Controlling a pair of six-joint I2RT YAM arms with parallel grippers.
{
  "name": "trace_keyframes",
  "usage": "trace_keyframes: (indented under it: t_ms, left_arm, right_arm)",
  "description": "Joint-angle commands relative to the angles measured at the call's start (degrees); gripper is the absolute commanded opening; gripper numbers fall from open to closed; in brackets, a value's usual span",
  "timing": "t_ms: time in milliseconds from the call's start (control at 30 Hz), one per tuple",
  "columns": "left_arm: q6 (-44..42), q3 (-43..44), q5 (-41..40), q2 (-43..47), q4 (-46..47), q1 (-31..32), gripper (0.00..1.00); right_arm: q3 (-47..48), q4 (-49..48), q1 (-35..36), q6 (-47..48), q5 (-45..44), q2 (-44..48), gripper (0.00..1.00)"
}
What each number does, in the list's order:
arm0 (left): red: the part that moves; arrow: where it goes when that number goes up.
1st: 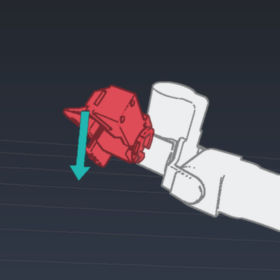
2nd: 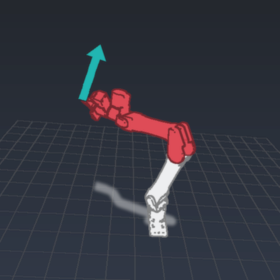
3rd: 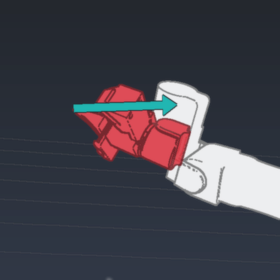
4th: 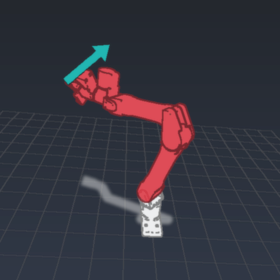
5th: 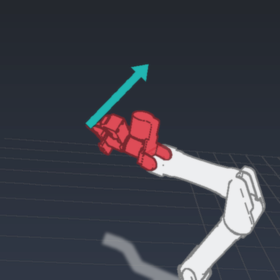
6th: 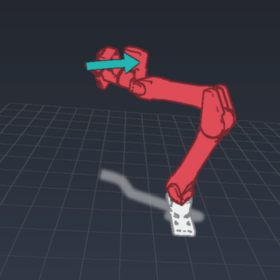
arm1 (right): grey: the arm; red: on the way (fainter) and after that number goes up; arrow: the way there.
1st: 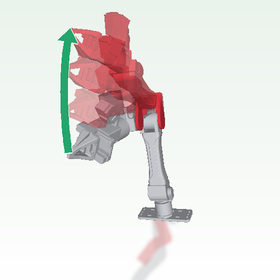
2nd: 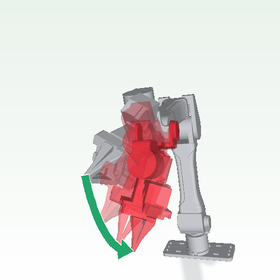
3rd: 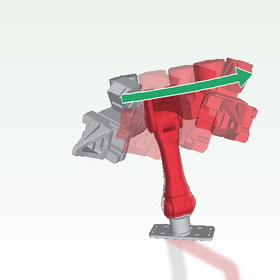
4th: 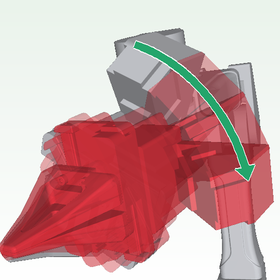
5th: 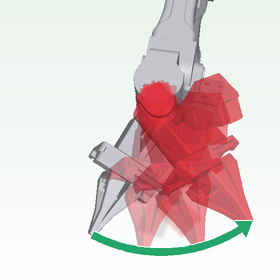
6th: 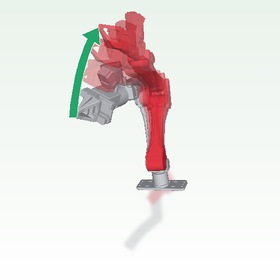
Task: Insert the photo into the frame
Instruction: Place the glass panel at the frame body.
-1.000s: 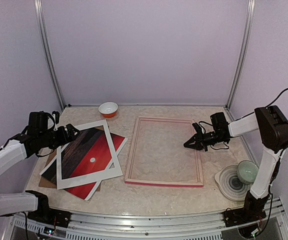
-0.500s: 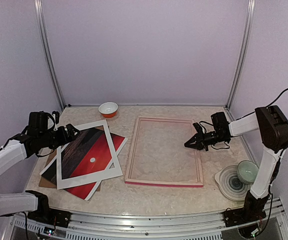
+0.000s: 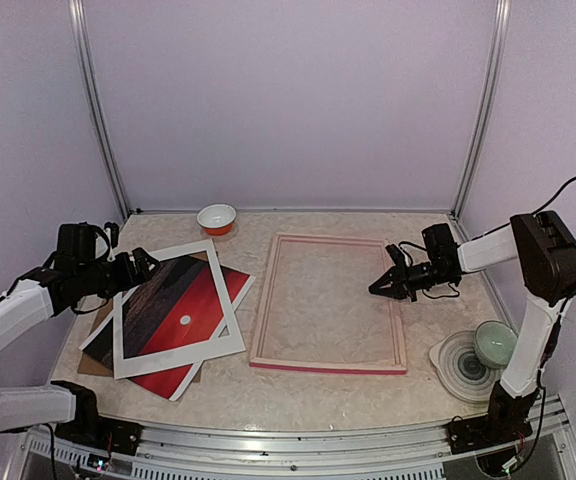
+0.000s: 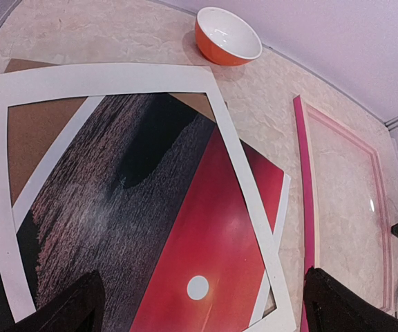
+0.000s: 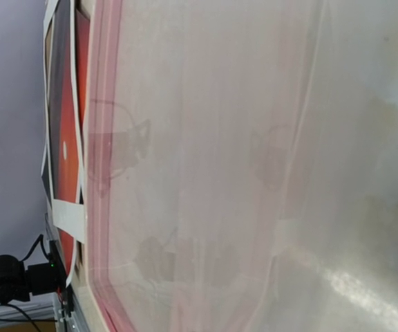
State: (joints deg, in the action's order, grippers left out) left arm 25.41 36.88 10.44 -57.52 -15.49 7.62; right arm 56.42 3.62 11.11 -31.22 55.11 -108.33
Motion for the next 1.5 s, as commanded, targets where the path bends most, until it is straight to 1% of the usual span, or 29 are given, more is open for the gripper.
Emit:
trace_keyframes:
  t_ms: [0, 967, 1467]
  left_arm:
    - [-0.9, -0.6, -0.2, 0.2, 0.0, 0.4, 0.99]
    - [-0.9, -0.6, -0.5, 0.3, -0.1, 0.6, 0.99]
    - [-0.8, -0.6, -0.5, 0.2, -0.1, 0.7, 0.99]
  right_arm:
    - [1.0, 0.8, -0.9, 0.9, 0.8, -0.7, 0.00]
    - [0.6, 1.3, -1.2, 0.9, -0.1, -0.1, 0.00]
    - [-0.4, -2.1, -0.8, -1.3, 0.6, -0.4, 0.00]
